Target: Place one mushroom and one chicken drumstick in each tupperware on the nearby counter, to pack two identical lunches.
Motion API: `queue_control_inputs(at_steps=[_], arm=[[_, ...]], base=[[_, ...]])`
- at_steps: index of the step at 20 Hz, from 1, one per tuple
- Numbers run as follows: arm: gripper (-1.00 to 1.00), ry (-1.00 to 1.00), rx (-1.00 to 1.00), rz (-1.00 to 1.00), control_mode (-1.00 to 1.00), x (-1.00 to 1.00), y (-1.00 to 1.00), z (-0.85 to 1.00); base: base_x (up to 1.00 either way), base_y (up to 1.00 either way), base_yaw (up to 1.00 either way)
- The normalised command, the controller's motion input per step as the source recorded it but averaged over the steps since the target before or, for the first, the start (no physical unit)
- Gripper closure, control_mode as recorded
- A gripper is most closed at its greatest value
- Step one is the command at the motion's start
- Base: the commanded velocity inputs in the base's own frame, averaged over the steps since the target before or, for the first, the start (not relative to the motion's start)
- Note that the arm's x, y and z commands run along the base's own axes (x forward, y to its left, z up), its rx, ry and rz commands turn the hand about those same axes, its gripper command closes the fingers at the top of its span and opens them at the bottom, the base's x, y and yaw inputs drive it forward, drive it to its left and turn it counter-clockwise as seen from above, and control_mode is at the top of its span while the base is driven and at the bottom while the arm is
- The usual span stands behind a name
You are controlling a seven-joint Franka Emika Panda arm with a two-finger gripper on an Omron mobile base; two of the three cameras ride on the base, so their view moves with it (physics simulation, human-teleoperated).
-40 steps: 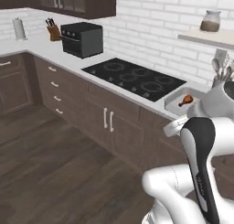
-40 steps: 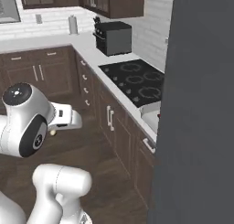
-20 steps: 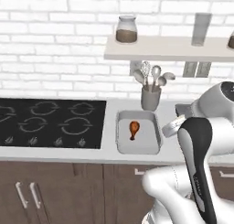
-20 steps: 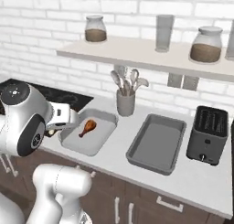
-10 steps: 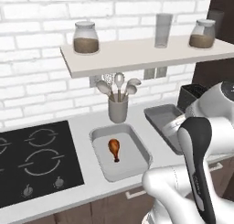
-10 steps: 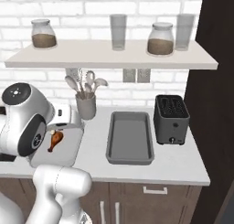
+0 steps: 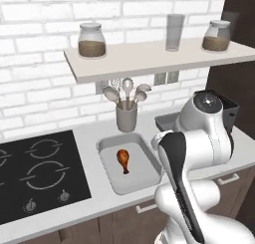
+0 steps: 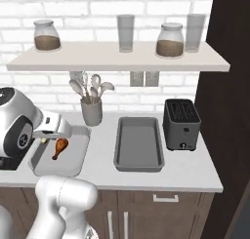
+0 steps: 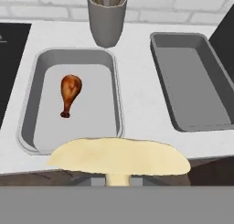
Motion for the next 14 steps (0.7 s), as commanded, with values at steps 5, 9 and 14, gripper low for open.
queue_control_inputs(at_steps=[5,9,14], arm=[[1.0,0.04,0.09,-0.01,-1.0,0.31,0.33,-0.62],[1.0,0.07,0.12,0.0,-1.0,0.31,0.07,-0.61],[1.0,0.06,0.01,0.0,-1.0,0.38,0.01,-0.57]], base=[[0.0,0.0,0.0],[0.0,0.0,0.0],[0.0,0.0,0.0]])
